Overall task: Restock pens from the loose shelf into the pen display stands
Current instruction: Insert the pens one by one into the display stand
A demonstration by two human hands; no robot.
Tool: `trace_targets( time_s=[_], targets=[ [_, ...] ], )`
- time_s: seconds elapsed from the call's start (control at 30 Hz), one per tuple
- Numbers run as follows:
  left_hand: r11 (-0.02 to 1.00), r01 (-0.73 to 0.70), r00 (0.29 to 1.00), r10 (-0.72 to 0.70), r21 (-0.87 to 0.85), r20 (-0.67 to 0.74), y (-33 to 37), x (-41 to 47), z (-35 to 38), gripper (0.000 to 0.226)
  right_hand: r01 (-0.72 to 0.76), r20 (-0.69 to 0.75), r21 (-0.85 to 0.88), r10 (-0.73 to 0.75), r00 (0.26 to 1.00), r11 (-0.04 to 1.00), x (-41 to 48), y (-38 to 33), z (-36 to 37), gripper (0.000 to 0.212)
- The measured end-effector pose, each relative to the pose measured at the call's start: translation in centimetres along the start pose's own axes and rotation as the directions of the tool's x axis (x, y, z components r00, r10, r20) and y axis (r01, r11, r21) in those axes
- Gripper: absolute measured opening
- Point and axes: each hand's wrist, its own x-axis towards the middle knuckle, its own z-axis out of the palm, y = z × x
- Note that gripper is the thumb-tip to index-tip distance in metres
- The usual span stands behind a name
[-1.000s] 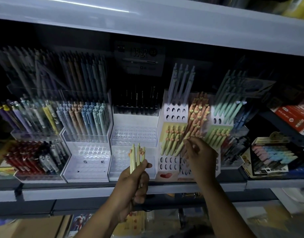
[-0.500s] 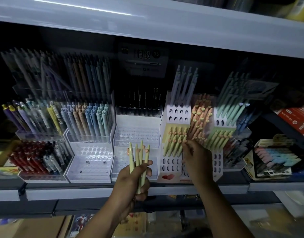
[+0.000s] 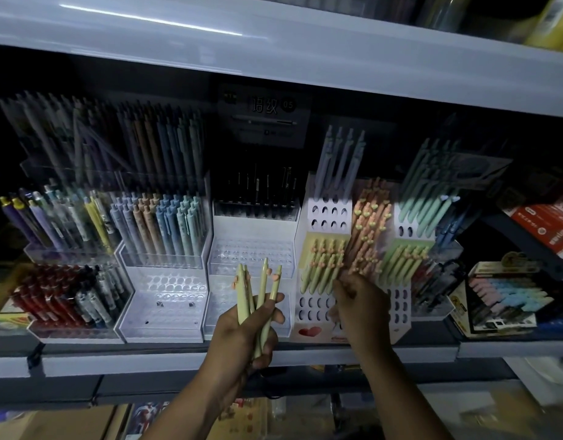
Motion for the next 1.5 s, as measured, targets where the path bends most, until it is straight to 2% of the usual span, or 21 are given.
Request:
trace_targets(
  time_s=[0.1, 0.2, 0.37, 0.53, 0.7, 0.9, 1.0, 1.23, 1.37, 1.5],
  targets=[
    [1.000, 0.004, 1.000, -0.004, 0.022, 0.004, 0.1, 0.1, 0.2, 0.029, -0.077, 0.138, 0.161, 0.054, 0.989, 0.984, -1.2, -1.5, 0.1, 0.010],
    [0.998, 0.011, 1.000, -0.012, 0.064, 0.013, 0.1, 0.1, 0.5, 0.031, -0.067, 0.301, 0.322, -0.035, 0.953, 0.944, -1.8, -3.5, 0.2, 0.010],
    [0.987, 0.020, 0.998, -0.029, 0.159, 0.055, 0.4, -0.2, 1.1, 0.035, -0.028, 0.374, 0.429, -0.149, 0.915, 0.903, -2.3, -5.5, 0.6, 0.010],
    [0.985, 0.019, 0.997, -0.032, 0.174, 0.073, 0.6, 0.3, 0.9, 0.032, -0.092, 0.346, 0.466, -0.085, 0.934, 0.880, -2.0, -4.6, 0.9, 0.011],
    [0.989, 0.083, 0.996, -0.088, 0.124, 0.034, 0.2, 1.0, -0.2, 0.030, -0.084, 0.149, 0.604, -0.008, 0.989, 0.792, -0.5, -3.5, 0.1, 0.018],
    [0.994, 0.092, 0.995, -0.090, 0.058, -0.032, 0.0, 1.4, -0.6, 0.029, 0.050, -0.015, 0.423, -0.048, 0.999, 0.905, 0.4, -1.9, 0.2, 0.012],
    [0.995, 0.097, 0.994, -0.097, 0.003, -0.045, -0.2, 1.6, -0.8, 0.030, 0.121, -0.081, 0.280, -0.102, 0.991, 0.952, 0.3, -1.5, 0.7, 0.017],
    [0.997, 0.066, 0.997, -0.067, -0.040, -0.029, 0.0, 1.7, -1.2, 0.025, 0.347, -0.093, 0.052, -0.341, 0.935, 0.937, -0.2, -0.9, 1.2, 0.004],
    [0.996, 0.056, 0.998, -0.058, -0.069, -0.029, -0.1, 1.7, -1.1, 0.023, 0.314, -0.009, 0.029, -0.314, 0.949, 0.949, -0.3, -0.3, 1.9, 0.004],
    [0.999, 0.042, 0.999, -0.043, -0.033, -0.026, 0.0, 1.6, -1.2, 0.022, 0.264, 0.007, 0.038, -0.265, 0.964, 0.964, -0.8, 0.7, 2.7, 0.008]
  ],
)
